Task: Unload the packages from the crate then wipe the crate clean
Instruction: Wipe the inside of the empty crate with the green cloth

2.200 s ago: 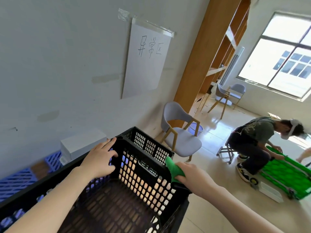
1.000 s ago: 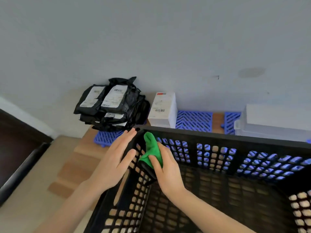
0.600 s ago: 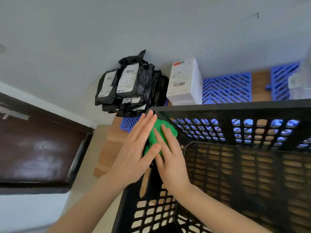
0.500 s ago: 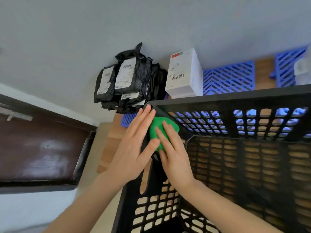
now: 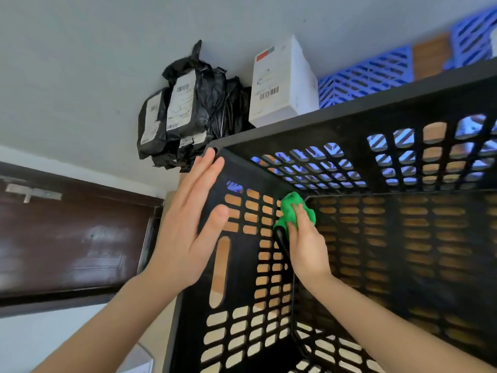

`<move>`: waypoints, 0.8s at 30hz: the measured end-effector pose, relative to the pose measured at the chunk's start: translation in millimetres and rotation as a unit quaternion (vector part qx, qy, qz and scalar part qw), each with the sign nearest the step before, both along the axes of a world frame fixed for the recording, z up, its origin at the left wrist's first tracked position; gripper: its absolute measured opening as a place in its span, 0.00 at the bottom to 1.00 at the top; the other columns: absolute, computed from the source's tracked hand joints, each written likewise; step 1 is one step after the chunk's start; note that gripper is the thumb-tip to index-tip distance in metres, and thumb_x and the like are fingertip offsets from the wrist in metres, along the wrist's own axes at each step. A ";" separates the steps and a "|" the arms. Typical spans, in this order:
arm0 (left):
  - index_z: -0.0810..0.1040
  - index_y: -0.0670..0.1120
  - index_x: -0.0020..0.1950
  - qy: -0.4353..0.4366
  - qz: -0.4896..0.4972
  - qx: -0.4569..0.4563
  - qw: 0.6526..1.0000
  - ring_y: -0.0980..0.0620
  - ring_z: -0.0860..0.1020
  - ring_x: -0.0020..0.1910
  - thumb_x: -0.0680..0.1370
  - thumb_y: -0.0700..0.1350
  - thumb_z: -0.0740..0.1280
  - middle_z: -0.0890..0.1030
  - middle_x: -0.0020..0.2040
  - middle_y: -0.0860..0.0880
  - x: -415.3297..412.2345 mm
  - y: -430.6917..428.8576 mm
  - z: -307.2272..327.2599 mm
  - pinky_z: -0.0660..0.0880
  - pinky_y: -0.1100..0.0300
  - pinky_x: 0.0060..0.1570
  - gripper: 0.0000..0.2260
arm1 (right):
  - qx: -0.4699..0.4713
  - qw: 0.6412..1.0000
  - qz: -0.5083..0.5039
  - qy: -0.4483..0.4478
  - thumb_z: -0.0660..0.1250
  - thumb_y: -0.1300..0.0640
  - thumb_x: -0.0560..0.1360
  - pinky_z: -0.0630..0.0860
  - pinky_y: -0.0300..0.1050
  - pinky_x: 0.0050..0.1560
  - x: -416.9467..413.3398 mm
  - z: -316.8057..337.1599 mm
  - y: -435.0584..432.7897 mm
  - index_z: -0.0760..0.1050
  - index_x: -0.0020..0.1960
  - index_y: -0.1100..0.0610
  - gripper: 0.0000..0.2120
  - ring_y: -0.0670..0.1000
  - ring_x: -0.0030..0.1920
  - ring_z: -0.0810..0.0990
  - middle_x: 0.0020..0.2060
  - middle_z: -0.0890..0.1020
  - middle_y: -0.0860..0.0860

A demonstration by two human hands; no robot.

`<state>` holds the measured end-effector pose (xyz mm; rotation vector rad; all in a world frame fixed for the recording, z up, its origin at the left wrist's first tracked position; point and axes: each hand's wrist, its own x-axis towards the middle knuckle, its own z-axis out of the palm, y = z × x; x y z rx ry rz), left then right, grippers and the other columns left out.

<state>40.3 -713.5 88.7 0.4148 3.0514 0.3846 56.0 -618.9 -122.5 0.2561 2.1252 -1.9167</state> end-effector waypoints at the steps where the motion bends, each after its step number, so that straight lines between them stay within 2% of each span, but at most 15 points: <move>1: 0.59 0.47 0.78 -0.004 -0.002 0.001 1.000 0.56 0.53 0.78 0.81 0.62 0.49 0.56 0.79 0.54 0.2 0.5 0.3 0.53 0.56 0.76 0.30 | -0.024 0.999 -0.024 -0.024 0.54 0.55 0.83 0.72 0.49 0.64 -1.5 7.0 -0.5 0.61 0.74 0.52 0.20 0.53 0.64 0.75 0.65 0.75 0.53; 3: 0.59 0.47 0.78 -0.011 -0.005 0.007 1.000 0.55 0.53 0.78 0.81 0.63 0.49 0.56 0.79 0.54 1.3 0.7 0.8 0.53 0.56 0.76 0.30 | -0.038 0.997 -0.055 -0.039 0.53 0.53 0.83 0.77 0.48 0.54 -0.9 25.8 -0.6 0.66 0.70 0.51 0.16 0.51 0.54 0.80 0.54 0.80 0.52; 4: 0.58 0.47 0.78 -0.011 -0.007 0.012 1.000 0.55 0.53 0.78 0.81 0.62 0.50 0.56 0.79 0.53 1.6 0.4 0.7 0.53 0.57 0.76 0.30 | -0.038 0.997 -0.060 -0.020 0.54 0.54 0.82 0.77 0.49 0.53 1.0 37.0 0.3 0.66 0.69 0.50 0.16 0.51 0.52 0.80 0.53 0.80 0.51; 6: 0.57 0.46 0.78 -0.008 -0.010 0.022 1.000 0.55 0.53 0.78 0.82 0.59 0.52 0.57 0.79 0.52 1.2 0.2 0.8 0.53 0.56 0.76 0.28 | -0.070 0.995 -0.058 0.050 0.57 0.56 0.82 0.74 0.46 0.60 6.0 65.3 3.4 0.66 0.71 0.49 0.18 0.48 0.58 0.78 0.59 0.78 0.48; 9: 0.56 0.44 0.78 -0.004 -0.018 0.032 0.999 0.53 0.54 0.78 0.82 0.61 0.51 0.58 0.79 0.50 0.3 0.0 1.2 0.54 0.54 0.76 0.30 | -0.119 0.970 -0.017 0.209 0.58 0.57 0.80 0.57 0.37 0.73 14.3 105.9 6.1 0.62 0.74 0.47 0.23 0.41 0.73 0.62 0.70 0.65 0.40; 11: 0.55 0.42 0.79 -0.008 -0.018 0.044 0.999 0.51 0.55 0.78 0.81 0.62 0.51 0.58 0.79 0.49 0.2 -0.1 1.7 0.55 0.48 0.76 0.32 | -0.085 0.953 0.026 0.291 0.57 0.54 0.80 0.52 0.41 0.76 16.4 112.0 0.9 0.61 0.75 0.49 0.23 0.44 0.76 0.54 0.75 0.61 0.45; 14: 0.54 0.42 0.79 -0.013 -0.023 0.045 0.999 0.50 0.54 0.79 0.81 0.62 0.52 0.57 0.79 0.48 -0.3 -1.3 2.3 0.55 0.43 0.75 0.33 | -0.034 0.941 0.041 0.335 0.59 0.54 0.80 0.52 0.46 0.76 11.4 89.8 -2.6 0.59 0.75 0.50 0.25 0.51 0.77 0.52 0.76 0.59 0.50; 16: 0.54 0.42 0.79 -0.012 -0.022 0.032 0.999 0.50 0.54 0.79 0.81 0.63 0.52 0.57 0.80 0.49 -0.8 -1.1 2.7 0.55 0.44 0.76 0.34 | -0.016 0.950 0.046 0.310 0.58 0.58 0.79 0.53 0.47 0.76 6.7 65.7 -2.2 0.59 0.75 0.51 0.26 0.51 0.77 0.53 0.77 0.56 0.51; 19: 0.55 0.45 0.79 -0.012 -0.012 0.025 1.000 0.52 0.53 0.79 0.81 0.63 0.51 0.56 0.80 0.50 -0.7 0.6 2.8 0.55 0.48 0.76 0.33 | 0.032 0.985 0.039 0.167 0.61 0.64 0.78 0.56 0.49 0.75 7.9 25.5 2.4 0.55 0.75 0.48 0.30 0.46 0.76 0.52 0.76 0.52 0.45; 21: 0.55 0.45 0.79 -0.012 -0.009 0.020 1.000 0.53 0.53 0.79 0.81 0.63 0.51 0.57 0.79 0.51 -0.7 1.3 2.7 0.55 0.50 0.76 0.32 | 0.059 0.994 0.052 0.071 0.60 0.64 0.79 0.59 0.50 0.74 13.3 1.3 8.8 0.53 0.76 0.49 0.30 0.45 0.75 0.52 0.75 0.50 0.43; 23: 0.56 0.46 0.79 -0.012 -0.005 0.013 1.000 0.54 0.54 0.78 0.81 0.63 0.51 0.57 0.79 0.51 -1.0 1.4 2.8 0.54 0.52 0.76 0.32 | 0.065 0.994 0.076 0.034 0.58 0.61 0.81 0.55 0.46 0.74 15.6 -8.3 12.3 0.52 0.77 0.50 0.28 0.47 0.76 0.54 0.76 0.52 0.45; 24: 0.56 0.46 0.79 -0.013 -0.004 0.012 1.000 0.54 0.54 0.78 0.81 0.63 0.50 0.57 0.79 0.51 -1.3 1.4 2.8 0.54 0.52 0.76 0.32 | 0.045 0.996 0.067 0.021 0.57 0.60 0.81 0.56 0.44 0.73 14.4 -5.2 11.6 0.53 0.77 0.50 0.27 0.48 0.75 0.58 0.76 0.56 0.47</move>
